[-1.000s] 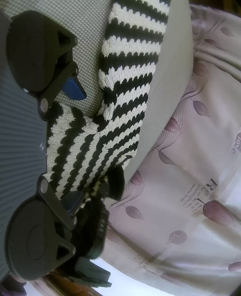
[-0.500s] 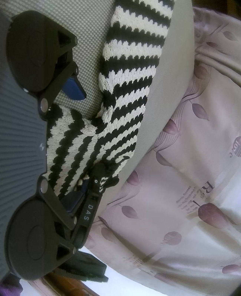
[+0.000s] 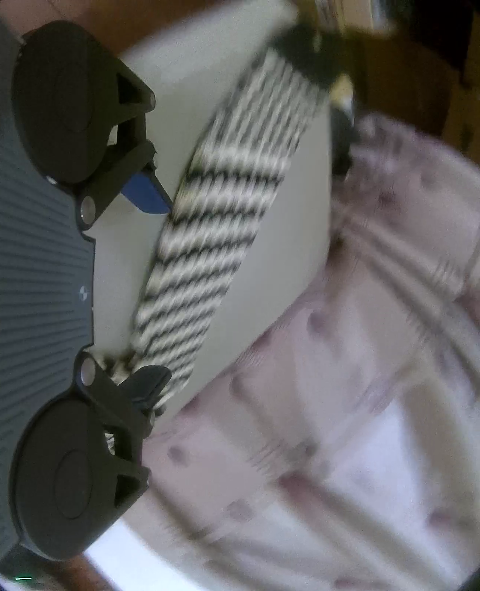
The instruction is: Fold small clothes
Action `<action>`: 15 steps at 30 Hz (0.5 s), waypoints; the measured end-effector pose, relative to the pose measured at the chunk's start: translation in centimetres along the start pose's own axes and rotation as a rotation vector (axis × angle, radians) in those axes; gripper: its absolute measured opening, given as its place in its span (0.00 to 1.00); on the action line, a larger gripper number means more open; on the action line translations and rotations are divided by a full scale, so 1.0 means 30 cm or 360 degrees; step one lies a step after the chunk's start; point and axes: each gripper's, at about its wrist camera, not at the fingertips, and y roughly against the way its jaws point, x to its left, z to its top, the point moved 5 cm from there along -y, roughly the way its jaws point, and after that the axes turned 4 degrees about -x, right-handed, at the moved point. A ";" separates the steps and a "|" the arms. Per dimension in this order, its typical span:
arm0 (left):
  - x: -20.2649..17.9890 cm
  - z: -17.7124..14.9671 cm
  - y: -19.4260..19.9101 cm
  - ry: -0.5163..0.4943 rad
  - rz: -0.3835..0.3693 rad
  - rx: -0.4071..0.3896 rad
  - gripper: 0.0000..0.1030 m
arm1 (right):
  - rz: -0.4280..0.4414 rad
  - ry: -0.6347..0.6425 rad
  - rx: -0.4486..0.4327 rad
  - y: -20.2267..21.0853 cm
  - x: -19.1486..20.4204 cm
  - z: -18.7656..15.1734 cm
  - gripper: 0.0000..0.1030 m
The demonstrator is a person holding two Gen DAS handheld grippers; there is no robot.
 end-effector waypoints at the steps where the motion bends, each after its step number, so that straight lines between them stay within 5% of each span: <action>1: 0.048 0.027 0.018 0.0030 0.0053 -0.0021 0.84 | 0.0008 0.0010 0.0016 0.029 0.018 -0.029 0.51; 4: 0.190 0.106 0.049 0.0164 0.0157 -0.0090 0.84 | 0.0006 0.0060 0.0051 0.119 0.061 -0.100 0.51; 9: 0.361 0.206 0.006 0.0276 0.0213 -0.0031 0.48 | -0.0032 0.0047 0.0031 0.256 0.074 -0.140 0.51; 13: 0.370 0.255 -0.034 0.0229 0.0197 -0.0050 0.44 | -0.0098 0.0010 -0.0004 0.339 0.048 -0.144 0.51; 14: 0.369 0.256 -0.030 0.0198 0.0199 -0.0054 0.33 | -0.0111 -0.0003 -0.0015 0.357 0.040 -0.144 0.51; 15: 0.369 0.254 -0.047 0.0170 0.0214 -0.0026 0.09 | -0.0132 -0.0014 -0.0026 0.376 0.030 -0.147 0.51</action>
